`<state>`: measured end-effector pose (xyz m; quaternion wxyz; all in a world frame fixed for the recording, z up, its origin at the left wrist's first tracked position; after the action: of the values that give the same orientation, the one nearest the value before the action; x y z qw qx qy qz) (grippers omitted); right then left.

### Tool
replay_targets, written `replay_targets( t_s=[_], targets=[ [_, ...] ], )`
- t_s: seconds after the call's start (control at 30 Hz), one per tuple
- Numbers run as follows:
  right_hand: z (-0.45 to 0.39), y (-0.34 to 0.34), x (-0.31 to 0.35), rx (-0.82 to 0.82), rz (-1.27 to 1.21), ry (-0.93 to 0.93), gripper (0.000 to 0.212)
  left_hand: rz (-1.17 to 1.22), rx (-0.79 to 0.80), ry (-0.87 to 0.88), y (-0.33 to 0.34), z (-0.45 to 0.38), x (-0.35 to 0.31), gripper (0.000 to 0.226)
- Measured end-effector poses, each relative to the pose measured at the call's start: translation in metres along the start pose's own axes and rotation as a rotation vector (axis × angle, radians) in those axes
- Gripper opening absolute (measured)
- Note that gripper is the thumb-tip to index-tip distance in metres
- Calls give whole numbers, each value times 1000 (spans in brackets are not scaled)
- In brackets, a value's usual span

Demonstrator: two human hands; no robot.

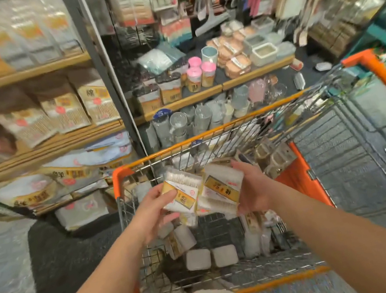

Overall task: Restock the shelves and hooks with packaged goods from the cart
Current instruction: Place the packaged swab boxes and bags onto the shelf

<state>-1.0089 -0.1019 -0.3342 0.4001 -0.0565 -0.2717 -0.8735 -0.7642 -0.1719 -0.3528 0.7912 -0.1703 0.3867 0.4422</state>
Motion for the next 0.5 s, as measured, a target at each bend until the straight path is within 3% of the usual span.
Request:
replay_targets(
  t_s=[0.1, 0.3, 0.5],
  targets=[
    [2, 14, 2, 47, -17, -39, 87, 59, -27, 41, -6, 5, -5, 58],
    [8, 27, 2, 300, -10, -145, 113, 176, -68, 81, -9, 14, -10, 58],
    [12, 41, 4, 277, 76, -285, 77, 274, -97, 118, -10, 19, -10, 58]
  ],
)
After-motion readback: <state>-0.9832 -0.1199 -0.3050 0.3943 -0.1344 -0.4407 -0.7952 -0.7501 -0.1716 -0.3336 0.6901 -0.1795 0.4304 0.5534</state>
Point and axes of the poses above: each hand's wrist, its own z-axis away from the middle knuckle, its own y-axis out of the palm, x = y × z, the point moved 1 cm from there along -z, towards the middle knuckle, and after that the axes turned 15 degrees about -z, right-handed, at the moved point
